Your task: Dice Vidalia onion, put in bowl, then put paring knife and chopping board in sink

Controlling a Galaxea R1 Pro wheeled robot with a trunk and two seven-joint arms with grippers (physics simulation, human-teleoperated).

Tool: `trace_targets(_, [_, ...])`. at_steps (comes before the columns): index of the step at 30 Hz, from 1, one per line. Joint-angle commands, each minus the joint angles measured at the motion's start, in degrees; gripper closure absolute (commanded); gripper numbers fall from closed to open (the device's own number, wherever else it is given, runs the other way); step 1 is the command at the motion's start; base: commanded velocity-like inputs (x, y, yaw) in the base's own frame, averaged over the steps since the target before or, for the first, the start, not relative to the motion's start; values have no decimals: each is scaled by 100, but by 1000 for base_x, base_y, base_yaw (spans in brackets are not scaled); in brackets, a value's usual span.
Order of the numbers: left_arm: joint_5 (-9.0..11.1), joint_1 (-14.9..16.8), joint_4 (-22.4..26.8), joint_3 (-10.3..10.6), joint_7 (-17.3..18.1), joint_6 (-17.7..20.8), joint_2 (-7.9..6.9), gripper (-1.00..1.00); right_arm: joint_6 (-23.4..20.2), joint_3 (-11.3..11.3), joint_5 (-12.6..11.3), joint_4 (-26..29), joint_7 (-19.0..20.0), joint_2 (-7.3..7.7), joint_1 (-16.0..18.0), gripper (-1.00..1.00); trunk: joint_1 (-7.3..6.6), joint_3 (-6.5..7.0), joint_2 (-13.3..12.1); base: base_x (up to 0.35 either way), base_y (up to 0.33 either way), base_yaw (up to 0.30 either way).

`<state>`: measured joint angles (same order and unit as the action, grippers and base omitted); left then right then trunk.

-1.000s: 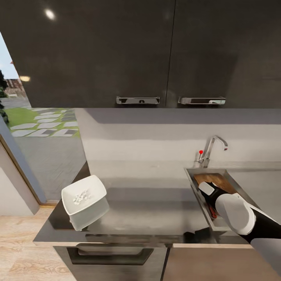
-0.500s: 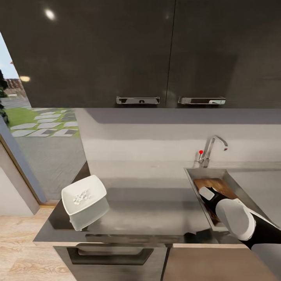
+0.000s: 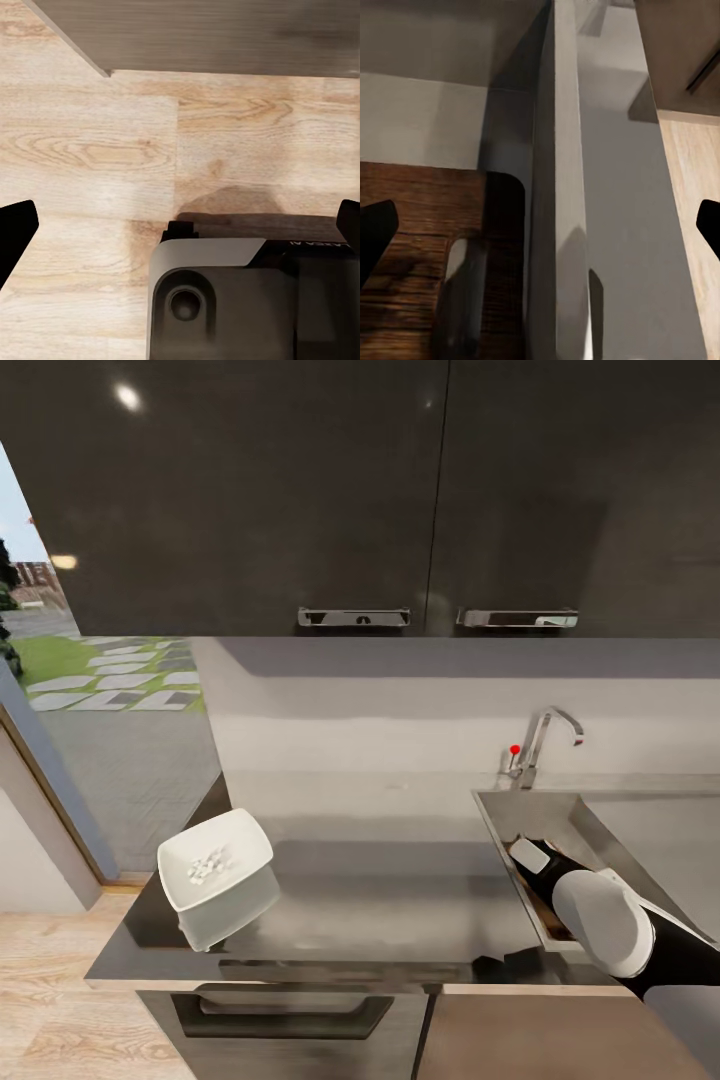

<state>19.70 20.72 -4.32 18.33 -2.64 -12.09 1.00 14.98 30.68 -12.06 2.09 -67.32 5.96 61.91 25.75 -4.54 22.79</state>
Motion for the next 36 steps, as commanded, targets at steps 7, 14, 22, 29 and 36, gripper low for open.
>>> trace_targets(7, [34,11,-25,49,-8,-38,6,-100,66,-44,-51,29,-9,2,6,-100,4,-13,13,0,0,0])
trace_targets(14, [34,11,-25,50,-8,-37,6,-100,49,-439,101,219,215,-7,6,-100,4,-13,13,0,0,0])
trace_targets(22, [34,11,-25,49,-8,-39,2,-100,-192,-1117,191,996,706,-15,6,-100,4,-13,13,0,0,0])
trace_targets(29, [34,11,-25,49,-43,-39,-79,-100,-214,-1540,201,1082,1230,0,6,-100,4,-13,13,0,0,0])
trace_targets(36, [34,11,-25,48,-52,-42,-103,-100,-214,-1558,211,1086,1781,149,6,-100,4,-13,13,0,0,0])
